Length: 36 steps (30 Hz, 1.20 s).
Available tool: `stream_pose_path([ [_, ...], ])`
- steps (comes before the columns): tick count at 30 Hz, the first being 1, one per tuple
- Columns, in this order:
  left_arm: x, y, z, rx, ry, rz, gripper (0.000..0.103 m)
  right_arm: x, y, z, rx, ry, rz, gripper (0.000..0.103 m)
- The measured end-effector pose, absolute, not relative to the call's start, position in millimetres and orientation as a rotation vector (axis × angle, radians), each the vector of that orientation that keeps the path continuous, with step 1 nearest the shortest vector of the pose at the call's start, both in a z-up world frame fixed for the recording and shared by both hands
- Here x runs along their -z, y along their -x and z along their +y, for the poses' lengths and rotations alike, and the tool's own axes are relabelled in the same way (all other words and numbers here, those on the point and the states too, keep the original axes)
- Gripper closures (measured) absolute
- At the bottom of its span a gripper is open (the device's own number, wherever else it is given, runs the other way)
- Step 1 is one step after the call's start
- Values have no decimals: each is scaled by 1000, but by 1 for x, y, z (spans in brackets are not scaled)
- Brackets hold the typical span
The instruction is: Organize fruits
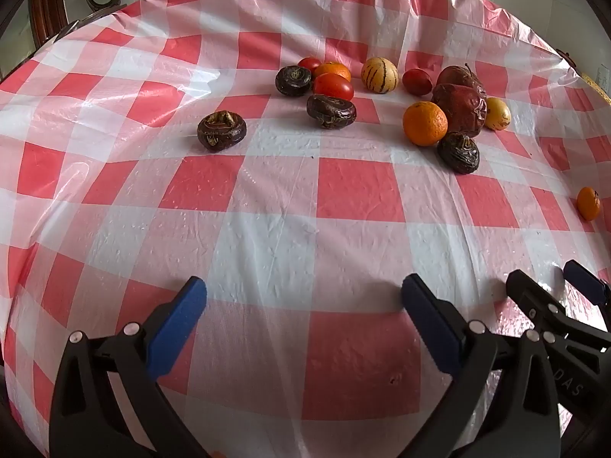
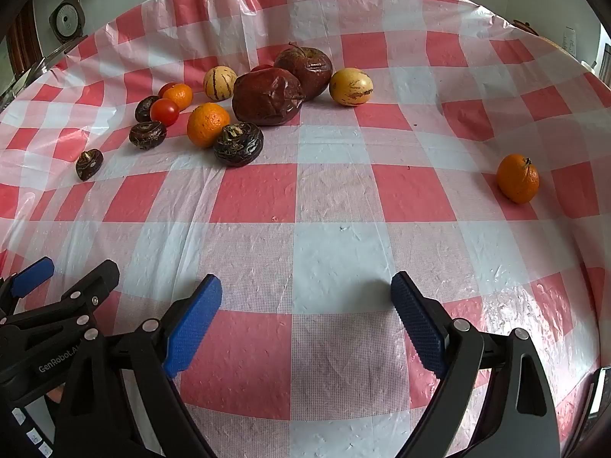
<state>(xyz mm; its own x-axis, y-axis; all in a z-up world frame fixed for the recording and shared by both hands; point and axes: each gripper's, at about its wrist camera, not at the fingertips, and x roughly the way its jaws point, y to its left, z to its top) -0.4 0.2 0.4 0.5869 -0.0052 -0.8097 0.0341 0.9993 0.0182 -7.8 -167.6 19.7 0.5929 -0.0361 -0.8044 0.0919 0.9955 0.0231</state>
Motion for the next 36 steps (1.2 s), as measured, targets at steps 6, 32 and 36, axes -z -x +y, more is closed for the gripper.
stream_pose_path([
  [6,0,2,1,22,-35,949,1,-19,8,-168,74,-66,942,15],
  [32,0,0,0,21,-37,955,1,-19,8,-168,74,-66,942,15],
  [36,0,0,0,21,-37,955,1,-19,8,-168,74,-66,942,15],
])
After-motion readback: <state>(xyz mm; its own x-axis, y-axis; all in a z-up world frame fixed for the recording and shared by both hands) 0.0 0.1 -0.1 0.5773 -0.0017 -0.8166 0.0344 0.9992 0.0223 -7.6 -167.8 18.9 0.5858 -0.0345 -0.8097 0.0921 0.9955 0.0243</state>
